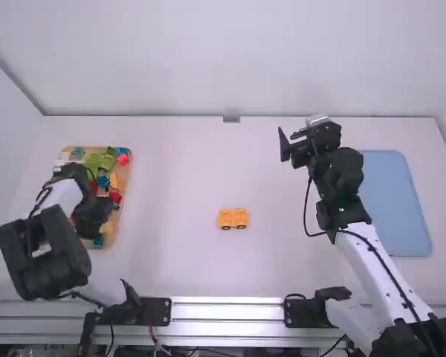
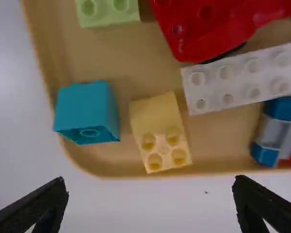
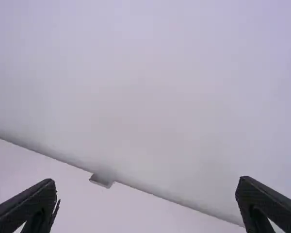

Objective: Assemble lego blocks to make yellow taxi

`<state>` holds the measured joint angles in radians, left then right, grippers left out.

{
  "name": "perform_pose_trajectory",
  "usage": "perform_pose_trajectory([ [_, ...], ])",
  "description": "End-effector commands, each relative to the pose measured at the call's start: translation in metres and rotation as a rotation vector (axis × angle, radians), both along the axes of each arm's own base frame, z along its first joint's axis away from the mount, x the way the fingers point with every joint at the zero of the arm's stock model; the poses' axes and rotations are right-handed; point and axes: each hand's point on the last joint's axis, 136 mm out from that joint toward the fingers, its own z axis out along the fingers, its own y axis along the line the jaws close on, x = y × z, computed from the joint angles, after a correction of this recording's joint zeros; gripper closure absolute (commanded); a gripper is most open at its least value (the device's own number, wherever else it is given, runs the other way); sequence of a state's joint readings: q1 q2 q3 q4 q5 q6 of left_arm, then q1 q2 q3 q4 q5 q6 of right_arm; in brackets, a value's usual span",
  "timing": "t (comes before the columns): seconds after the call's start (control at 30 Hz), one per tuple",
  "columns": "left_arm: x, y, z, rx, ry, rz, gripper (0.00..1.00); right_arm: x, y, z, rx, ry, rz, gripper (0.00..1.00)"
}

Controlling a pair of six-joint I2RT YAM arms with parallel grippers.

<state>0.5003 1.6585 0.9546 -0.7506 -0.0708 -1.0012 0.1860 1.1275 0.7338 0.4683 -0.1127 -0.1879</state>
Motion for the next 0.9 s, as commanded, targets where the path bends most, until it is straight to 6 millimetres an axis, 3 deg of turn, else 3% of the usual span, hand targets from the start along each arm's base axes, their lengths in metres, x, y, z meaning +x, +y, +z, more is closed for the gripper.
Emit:
perform_pose_trajectory([
  [0.0, 0.002, 0.000, -0.006, -0.019, 0.029, 0.015, 0.16, 0.002, -0.001, 0.019, 0.011, -0.037, -0.006, 0.02],
  [0.13, -0.001, 0.002, -0.013, -0.007, 0.034, 0.050, 0.18, 0.003, -0.001, 0.019, 0.011, -0.038, -0.007, 0.02],
  [0.27, 0.008, 0.002, -0.023, 0.010, -0.016, 0.040, 0.30, 0.002, 0.000, 0.020, 0.012, -0.041, -0.002, 0.02],
  [0.4, 0.008, -0.001, -0.033, 0.009, -0.045, 0.040, 0.31, 0.002, 0.000, 0.020, 0.012, -0.041, -0.002, 0.02],
  [0.57, 0.004, -0.001, -0.044, 0.026, -0.056, 0.074, 0.40, 0.002, 0.000, 0.021, 0.016, -0.044, -0.003, 0.02],
  [0.87, 0.008, 0.002, -0.044, 0.033, -0.077, 0.078, 0.63, 0.002, 0.000, 0.023, 0.017, -0.054, -0.002, 0.02],
])
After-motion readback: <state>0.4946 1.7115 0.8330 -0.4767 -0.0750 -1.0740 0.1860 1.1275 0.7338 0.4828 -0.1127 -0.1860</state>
